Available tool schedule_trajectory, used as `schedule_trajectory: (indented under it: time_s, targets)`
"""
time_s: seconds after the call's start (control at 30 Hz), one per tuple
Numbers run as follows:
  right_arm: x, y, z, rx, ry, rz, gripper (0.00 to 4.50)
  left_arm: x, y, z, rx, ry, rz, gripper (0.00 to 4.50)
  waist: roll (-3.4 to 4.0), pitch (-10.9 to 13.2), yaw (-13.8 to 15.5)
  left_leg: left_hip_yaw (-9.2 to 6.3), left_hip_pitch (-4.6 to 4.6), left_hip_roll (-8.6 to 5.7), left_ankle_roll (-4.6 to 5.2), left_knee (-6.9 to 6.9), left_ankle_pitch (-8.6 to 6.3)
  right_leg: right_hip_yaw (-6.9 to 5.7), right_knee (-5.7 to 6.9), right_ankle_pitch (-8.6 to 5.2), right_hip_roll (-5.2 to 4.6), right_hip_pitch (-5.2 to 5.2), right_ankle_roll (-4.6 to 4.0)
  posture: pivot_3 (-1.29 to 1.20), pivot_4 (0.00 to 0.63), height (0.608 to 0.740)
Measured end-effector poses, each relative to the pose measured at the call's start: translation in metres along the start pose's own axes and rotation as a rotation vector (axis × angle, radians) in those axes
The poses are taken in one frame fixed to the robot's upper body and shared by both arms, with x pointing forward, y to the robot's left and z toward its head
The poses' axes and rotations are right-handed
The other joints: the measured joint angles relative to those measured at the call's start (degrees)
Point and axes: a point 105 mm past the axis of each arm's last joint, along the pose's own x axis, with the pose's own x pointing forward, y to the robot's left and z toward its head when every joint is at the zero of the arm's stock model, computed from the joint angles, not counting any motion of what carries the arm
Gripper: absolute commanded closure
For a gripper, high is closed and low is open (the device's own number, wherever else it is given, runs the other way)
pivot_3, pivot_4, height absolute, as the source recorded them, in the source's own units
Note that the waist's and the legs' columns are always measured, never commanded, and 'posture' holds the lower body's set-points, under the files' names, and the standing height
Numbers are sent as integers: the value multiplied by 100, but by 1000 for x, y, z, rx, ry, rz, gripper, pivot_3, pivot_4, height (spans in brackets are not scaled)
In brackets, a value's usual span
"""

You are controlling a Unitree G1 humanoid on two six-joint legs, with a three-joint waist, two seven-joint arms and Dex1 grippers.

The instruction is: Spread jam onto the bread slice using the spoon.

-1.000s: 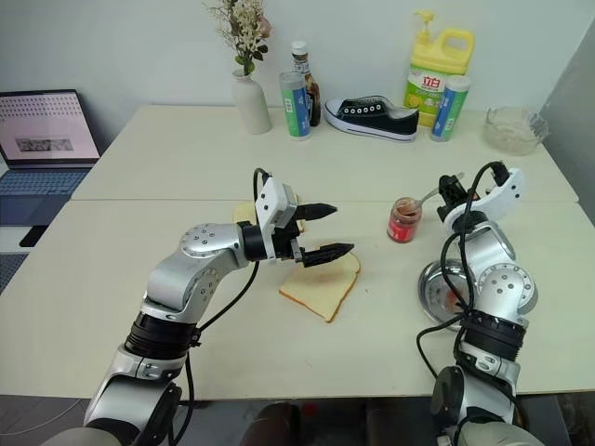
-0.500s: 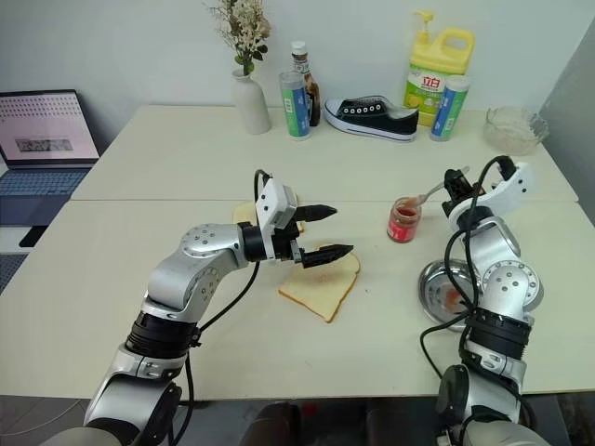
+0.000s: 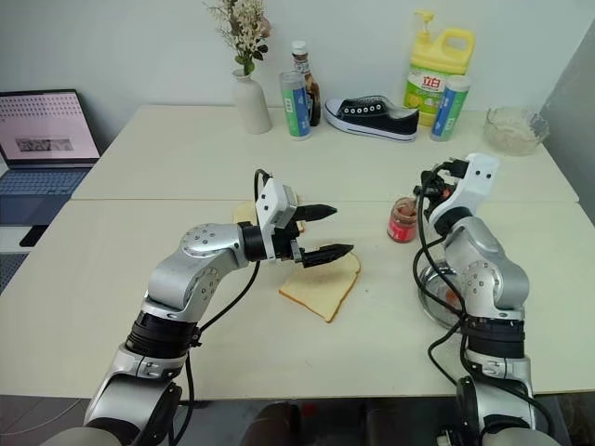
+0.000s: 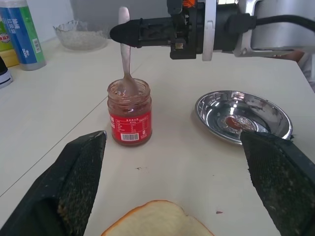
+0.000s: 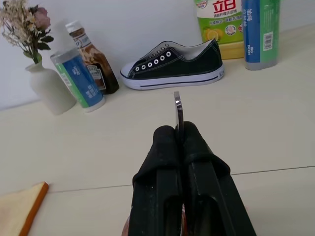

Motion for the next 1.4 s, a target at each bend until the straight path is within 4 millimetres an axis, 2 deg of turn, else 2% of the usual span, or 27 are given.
schedule_trajectory:
  time_s: [0.2,0.33,0.47,0.67,0.83,1.23,1.4]
  targets:
    - [2,9,-5,-100,2,44,4484,0,0,0,0,0,4,0,0,0,0,-1,0,0,0,0,0,-1,0,0,0,0,0,0,150,740]
    - [2,13,-11,-93,17,58,4484,0,1,0,0,0,7,0,0,0,1,-1,0,0,0,0,0,-1,0,0,0,0,0,0,150,740]
    - [3,13,-18,30,22,36,4484,0,1,0,0,0,10,0,0,0,1,-2,0,1,-1,0,0,-1,2,0,-1,0,0,0,150,740]
    - [0,-7,-19,210,27,-52,4484,0,1,0,0,0,11,0,0,0,3,-1,0,1,-1,0,0,0,2,0,-2,0,0,0,150,740]
    - [0,-11,-19,354,22,-85,4484,0,1,0,1,-1,9,0,0,0,-4,-1,1,2,-1,-1,0,0,3,0,-1,0,0,0,150,740]
    - [-1,-22,-6,555,-16,-139,4484,1,1,4,17,-13,2,0,0,0,-1,0,0,1,0,-1,0,0,2,0,-1,0,0,0,150,740]
    - [-2,-24,-8,618,-15,-153,4484,1,1,5,22,-16,-1,0,1,0,-3,0,0,1,0,-1,0,0,2,0,-1,0,0,0,150,740]
